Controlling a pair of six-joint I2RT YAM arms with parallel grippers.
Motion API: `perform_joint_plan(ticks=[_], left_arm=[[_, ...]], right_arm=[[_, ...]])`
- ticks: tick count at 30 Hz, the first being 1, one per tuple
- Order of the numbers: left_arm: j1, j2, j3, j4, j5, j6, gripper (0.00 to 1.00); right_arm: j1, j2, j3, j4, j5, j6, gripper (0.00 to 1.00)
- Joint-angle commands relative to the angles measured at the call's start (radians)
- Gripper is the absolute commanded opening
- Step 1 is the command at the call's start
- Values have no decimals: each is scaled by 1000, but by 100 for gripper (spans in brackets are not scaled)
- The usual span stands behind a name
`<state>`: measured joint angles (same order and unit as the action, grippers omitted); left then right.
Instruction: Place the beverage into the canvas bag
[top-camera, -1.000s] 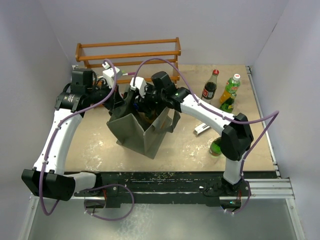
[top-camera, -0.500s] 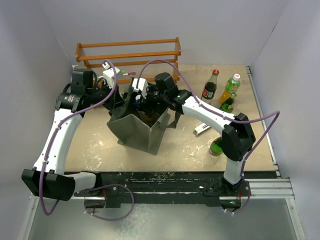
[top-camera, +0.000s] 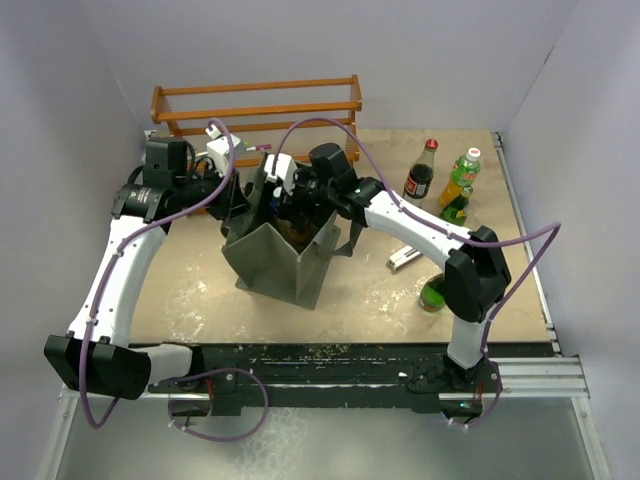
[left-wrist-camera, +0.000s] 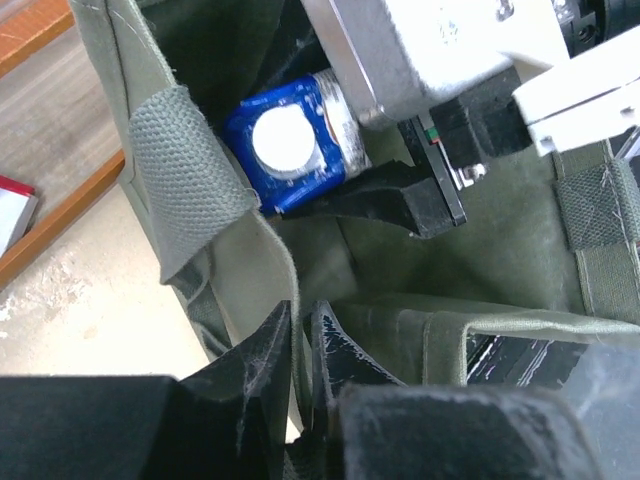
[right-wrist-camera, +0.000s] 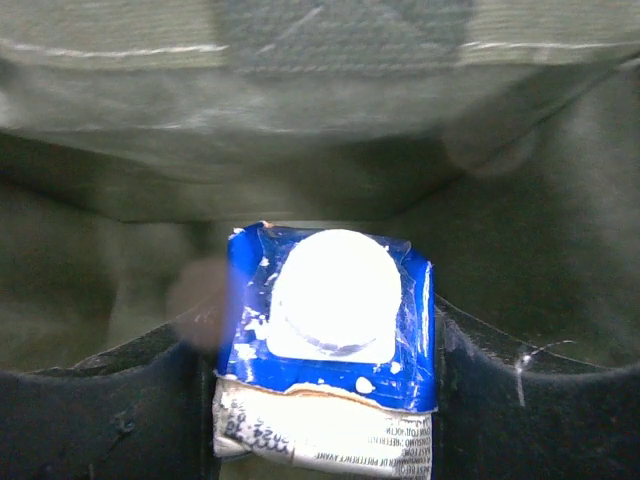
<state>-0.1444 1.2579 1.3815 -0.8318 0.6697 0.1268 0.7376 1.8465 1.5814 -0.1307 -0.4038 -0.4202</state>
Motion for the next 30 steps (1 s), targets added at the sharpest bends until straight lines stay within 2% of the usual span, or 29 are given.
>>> perform_joint_plan(ticks=[1,5,14,24,30], left_arm=[[0,4,2,10,32,-18,18],[1,4,-1,11,37,-25,24],[0,-4,0,18,42,-35,36],[0,11,34,19,30,-56,48],[0,27,64,12,15,-59,57]], right_arm=[[-21,-67,115,163,92,-37,69],[-21,-63,140,133,104,-23,81],[-19,-102,170,90,60,13,93],[-17,-186,216,12,50,115,93],[-17,-280,188,-43,59,132,93]])
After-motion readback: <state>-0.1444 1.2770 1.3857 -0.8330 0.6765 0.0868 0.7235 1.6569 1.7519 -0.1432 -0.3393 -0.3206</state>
